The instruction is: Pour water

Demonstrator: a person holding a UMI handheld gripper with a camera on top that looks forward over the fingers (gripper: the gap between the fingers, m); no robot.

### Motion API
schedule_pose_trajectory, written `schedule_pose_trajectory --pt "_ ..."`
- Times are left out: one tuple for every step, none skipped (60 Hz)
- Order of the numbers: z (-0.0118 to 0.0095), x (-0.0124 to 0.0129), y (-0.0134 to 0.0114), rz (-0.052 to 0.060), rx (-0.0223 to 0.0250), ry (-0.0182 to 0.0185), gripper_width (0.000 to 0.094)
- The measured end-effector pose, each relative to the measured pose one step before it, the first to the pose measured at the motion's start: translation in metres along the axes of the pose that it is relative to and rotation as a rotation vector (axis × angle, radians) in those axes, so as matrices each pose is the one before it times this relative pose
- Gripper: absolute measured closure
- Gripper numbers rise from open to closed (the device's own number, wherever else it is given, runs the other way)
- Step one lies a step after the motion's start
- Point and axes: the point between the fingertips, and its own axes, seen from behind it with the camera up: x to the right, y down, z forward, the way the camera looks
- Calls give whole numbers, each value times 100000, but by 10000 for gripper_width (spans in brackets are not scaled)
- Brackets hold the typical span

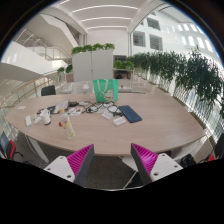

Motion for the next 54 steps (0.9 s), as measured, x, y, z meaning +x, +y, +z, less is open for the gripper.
schedule_pose_trajectory --pt "2 126 -45 -102 174 589 114" --pt "-5 144 -21 -228 106 796 105" --pt "-12 192 -15 -393 29 1044 98" --pt "-21 186 -24 -380 48 1125 93" --pt "-46 134 -29 -214 113 1056 92" --pt "-728 -1102 132 24 150 1083 89" --pt "971 1752 -390 -149 363 705 89" --pt "-543 -861 163 320 381 247 87" --pt "-986 -1774 135 352 335 221 88" --pt "-269 -507 40 311 202 117 90" --pt "-270 -448 98 446 -28 101 90" --pt "-288 -386 104 442 -243 177 89" --pt "-249 -330 50 419 -194 220 90" --pt "-263 -282 0 343 52 136 90" --pt "-219 -281 -134 194 412 0 90" --pt "-162 -294 -174 155 910 -102 88" --pt "-180 -266 -245 97 1439 -302 88" --pt "-104 -315 -335 19 1823 -397 89" --pt "-73 -262 -262 10 1808 -345 89" --pt "0 -272 -160 -31 1631 -425 89" --pt "64 -332 -108 -20 1609 -577 89" --pt "58 -311 -41 40 1524 -654 91" --pt "131 -347 57 133 1316 -599 88" --pt "188 -368 148 96 1154 -540 91" --pt "254 -331 226 65 1000 -496 92" --pt "276 -359 260 99 955 -475 95" --pt "326 -459 346 227 903 -535 98" --pt "275 -478 347 390 801 -610 98" --pt "288 -511 378 318 764 -833 98" --pt "382 -559 415 292 677 -1052 100" --pt "442 -585 442 235 514 -925 102" --pt "469 -506 493 311 288 -716 101" --pt "470 -492 502 219 69 -558 101" --pt "556 -583 489 75 6 -588 100" --pt "641 -649 461 -141 119 -764 101" --pt "666 -730 411 -355 280 -966 101" --pt "724 -741 386 -569 463 -1063 101" --pt "1146 -946 403 -730 569 -895 101" --pt "787 -670 296 -808 744 -956 101" --pt "927 -614 226 -835 933 -735 102" --pt "972 -608 257 -835 899 -562 101" --pt "939 -619 299 -844 790 -609 101" --pt "1128 -657 299 -739 930 -689 101" --pt "1109 -662 192 -438 1051 -778 101" --pt "1133 -654 289 -183 853 -1035 102" --pt "1192 -663 395 59 375 -1151 103" --pt "1167 -612 486 175 -287 -1012 104" --pt "1210 -570 527 177 -841 -923 106" --pt "1164 -531 492 5 -1028 -716 106" --pt "1142 -455 369 -392 -831 -582 104" --pt "1032 -387 168 -664 -244 -416 104" --pt "1000 -323 14 -790 316 -292 105" --pt "1007 -317 -27 -769 597 -239 105" --pt "964 -285 -3 -652 412 -275 103"
